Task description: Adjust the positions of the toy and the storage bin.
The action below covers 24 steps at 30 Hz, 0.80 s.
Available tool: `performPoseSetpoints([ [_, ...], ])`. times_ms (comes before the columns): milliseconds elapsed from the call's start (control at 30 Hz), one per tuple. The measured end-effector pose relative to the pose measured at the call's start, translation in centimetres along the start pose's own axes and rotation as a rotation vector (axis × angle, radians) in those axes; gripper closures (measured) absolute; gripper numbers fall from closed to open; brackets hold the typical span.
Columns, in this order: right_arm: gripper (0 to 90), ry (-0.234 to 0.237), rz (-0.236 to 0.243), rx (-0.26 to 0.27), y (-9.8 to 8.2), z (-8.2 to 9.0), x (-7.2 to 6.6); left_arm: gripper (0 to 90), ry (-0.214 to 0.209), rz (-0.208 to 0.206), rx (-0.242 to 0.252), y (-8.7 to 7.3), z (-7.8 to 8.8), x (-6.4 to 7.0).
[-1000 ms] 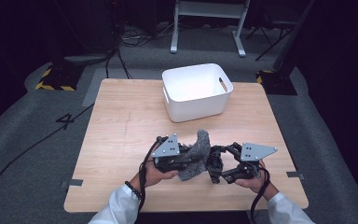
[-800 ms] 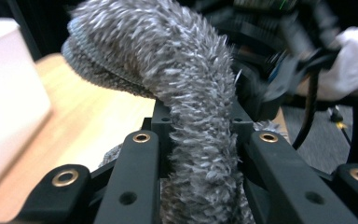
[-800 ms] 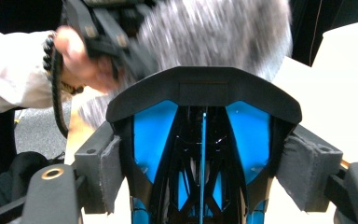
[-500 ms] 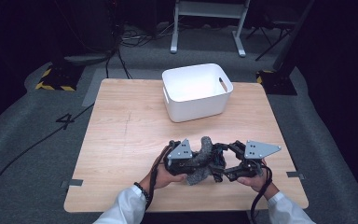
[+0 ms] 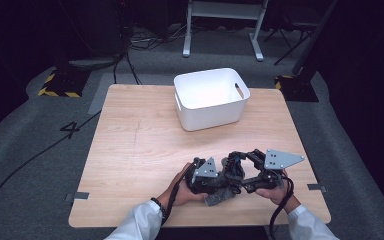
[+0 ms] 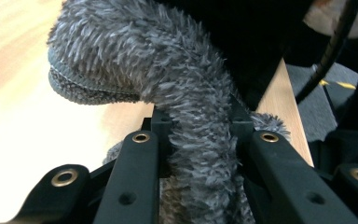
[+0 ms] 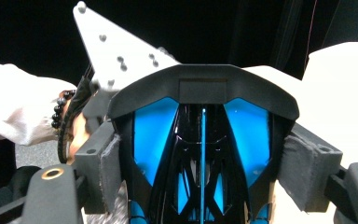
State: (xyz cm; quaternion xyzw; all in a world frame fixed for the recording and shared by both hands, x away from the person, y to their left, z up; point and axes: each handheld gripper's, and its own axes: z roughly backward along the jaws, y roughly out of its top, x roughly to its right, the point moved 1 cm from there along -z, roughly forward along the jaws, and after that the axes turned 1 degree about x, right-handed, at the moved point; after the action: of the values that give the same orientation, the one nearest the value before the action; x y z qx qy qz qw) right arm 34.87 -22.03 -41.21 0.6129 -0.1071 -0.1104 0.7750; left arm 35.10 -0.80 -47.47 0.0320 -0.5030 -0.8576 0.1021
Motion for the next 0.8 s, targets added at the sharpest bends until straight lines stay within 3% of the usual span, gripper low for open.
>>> performPoseSetpoints([
  [167,25.6,-0.013,-0.010,0.010,0.0,0.3,0.3,72.5,-0.044,0.007,-0.036,-0.6,-1.1,0.2],
  [233,25.6,-0.014,-0.016,0.020,0.0,0.4,0.3,72.5,-0.051,-0.008,-0.074,-0.9,-1.6,0.4],
  [367,25.6,-0.006,-0.016,0.020,0.1,0.4,0.2,72.2,-0.028,-0.028,-0.101,-1.0,-1.9,0.4],
  [500,25.6,0.004,-0.022,0.015,-0.1,0.3,0.2,72.1,0.016,-0.022,-0.054,-0.6,-0.6,-0.1],
  [667,25.6,0.021,-0.021,-0.004,-0.4,-0.1,0.0,72.2,0.076,0.011,0.058,0.3,1.9,-1.1],
  [800,25.6,0.037,-0.018,-0.024,-0.7,-0.6,-0.3,72.2,0.107,0.029,0.097,0.5,3.1,-1.7],
])
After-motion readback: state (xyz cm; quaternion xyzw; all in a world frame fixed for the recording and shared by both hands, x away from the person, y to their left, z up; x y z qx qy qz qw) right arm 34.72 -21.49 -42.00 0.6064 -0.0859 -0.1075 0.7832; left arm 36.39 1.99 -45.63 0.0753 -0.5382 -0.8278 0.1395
